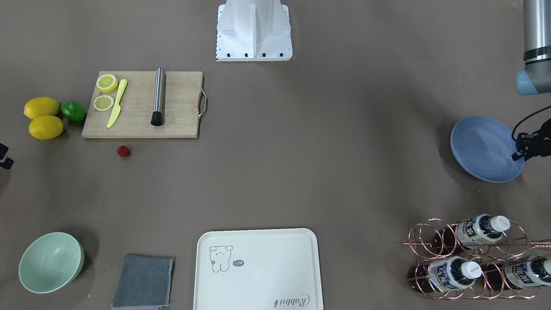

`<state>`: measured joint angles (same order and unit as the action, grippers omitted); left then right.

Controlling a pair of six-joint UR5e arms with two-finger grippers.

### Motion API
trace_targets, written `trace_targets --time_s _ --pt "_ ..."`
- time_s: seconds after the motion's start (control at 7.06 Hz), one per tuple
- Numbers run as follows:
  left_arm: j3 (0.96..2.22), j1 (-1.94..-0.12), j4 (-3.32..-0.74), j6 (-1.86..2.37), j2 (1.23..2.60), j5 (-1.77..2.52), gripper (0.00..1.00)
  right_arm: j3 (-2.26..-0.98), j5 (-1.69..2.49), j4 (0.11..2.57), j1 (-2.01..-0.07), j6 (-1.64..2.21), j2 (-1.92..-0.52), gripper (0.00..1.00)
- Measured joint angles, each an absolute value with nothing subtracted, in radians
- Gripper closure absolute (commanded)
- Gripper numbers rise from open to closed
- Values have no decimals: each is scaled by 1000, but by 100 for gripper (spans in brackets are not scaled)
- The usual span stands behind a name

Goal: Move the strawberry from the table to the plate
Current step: 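Grasp the blue plate's rim with the left gripper while the right arm moves out, then carry the blue plate inward with the left gripper while the right reaches the strawberry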

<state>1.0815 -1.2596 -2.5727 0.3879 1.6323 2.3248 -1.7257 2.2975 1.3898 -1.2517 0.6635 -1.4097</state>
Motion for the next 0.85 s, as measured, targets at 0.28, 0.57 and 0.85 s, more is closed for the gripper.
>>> trace_targets --time_s 0.28,0.57,0.85 --pt "1088 -1256 -2571 394 1634 2336 100 -1735 2295 1390 -1251 687 -1410 0" --pt "1121 -1256 -2549 446 1650 2398 100 -1743 2294 1390 -1250 697 -1410 0" --pt "1205 -1257 -2460 514 1681 2497 100 -1746 2294 1389 -1250 696 -1410 0"
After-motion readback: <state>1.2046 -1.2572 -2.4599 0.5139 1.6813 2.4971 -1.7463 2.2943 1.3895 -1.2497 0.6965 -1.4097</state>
